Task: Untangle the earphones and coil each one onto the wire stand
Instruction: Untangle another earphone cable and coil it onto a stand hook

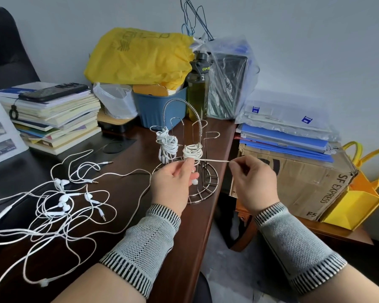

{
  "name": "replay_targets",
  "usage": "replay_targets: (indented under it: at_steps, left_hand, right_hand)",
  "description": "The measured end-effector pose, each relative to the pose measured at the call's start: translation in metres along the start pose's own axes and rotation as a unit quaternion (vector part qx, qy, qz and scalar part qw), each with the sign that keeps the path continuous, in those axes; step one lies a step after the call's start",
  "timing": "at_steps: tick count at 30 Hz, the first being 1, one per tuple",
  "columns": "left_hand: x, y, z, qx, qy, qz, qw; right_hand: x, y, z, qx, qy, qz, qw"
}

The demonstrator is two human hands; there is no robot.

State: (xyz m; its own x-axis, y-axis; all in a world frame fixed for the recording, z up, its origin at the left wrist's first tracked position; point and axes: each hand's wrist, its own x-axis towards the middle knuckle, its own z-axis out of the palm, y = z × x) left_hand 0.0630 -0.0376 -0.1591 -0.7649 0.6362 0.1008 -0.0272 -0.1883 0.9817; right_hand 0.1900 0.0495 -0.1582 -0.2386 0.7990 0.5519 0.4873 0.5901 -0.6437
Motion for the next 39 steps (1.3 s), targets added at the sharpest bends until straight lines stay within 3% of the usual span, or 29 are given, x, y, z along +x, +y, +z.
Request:
replay_targets:
  at_steps: [4,7,13,19,23,26,28,30,33,36,39]
  left_hand:
    - [-0.001,0.001,0.001,-0.011,0.005,-0.006,1.000]
    - [0.000,0.001,0.001,-0.004,0.009,-0.007,1.000]
    - [0.002,-0.002,0.000,0.020,0.007,0.001,1.000]
    - [0.003,0.000,0.000,0.007,0.001,-0.020,1.000]
    - [0.006,-0.001,-0.001,0.031,-0.009,-0.023,0.999]
    - [0.009,0.004,-0.005,0.159,-0.016,0.032,0.987]
    - [0.012,0.007,-0.010,0.048,-0.031,-0.012,0.998]
    - [0.013,0.002,-0.009,0.033,-0.039,-0.026,0.998]
    - [0.011,-0.008,-0.004,0.048,-0.028,0.002,0.998]
    - [0.008,-0.010,0.000,0.017,0.002,-0.002,1.000]
    - [0.003,-0.005,0.000,0.017,0.004,-0.003,1.000]
  right_hand:
    - [0.015,0.008,-0.006,0.045,0.002,0.134,0.990]
    - [0.023,0.000,-0.007,0.071,0.018,0.155,0.985]
    - [0.029,-0.051,-0.007,0.045,0.021,-0.016,0.999]
    - [0.031,-0.091,0.013,-0.048,-0.035,-0.173,0.983]
    - [0.024,-0.103,0.027,-0.161,0.009,-0.263,0.951]
    - [0.008,-0.103,0.033,-0.218,0.001,-0.354,0.909]
    - [-0.003,-0.097,0.030,-0.238,0.001,-0.387,0.891]
    - [-0.010,-0.088,0.025,-0.235,0.022,-0.378,0.895]
    - [-0.014,-0.068,0.021,-0.159,0.031,-0.329,0.930]
    - [-0.014,-0.051,0.017,-0.033,0.005,-0.214,0.976]
    - [-0.011,-0.045,0.009,0.028,-0.039,-0.092,0.995]
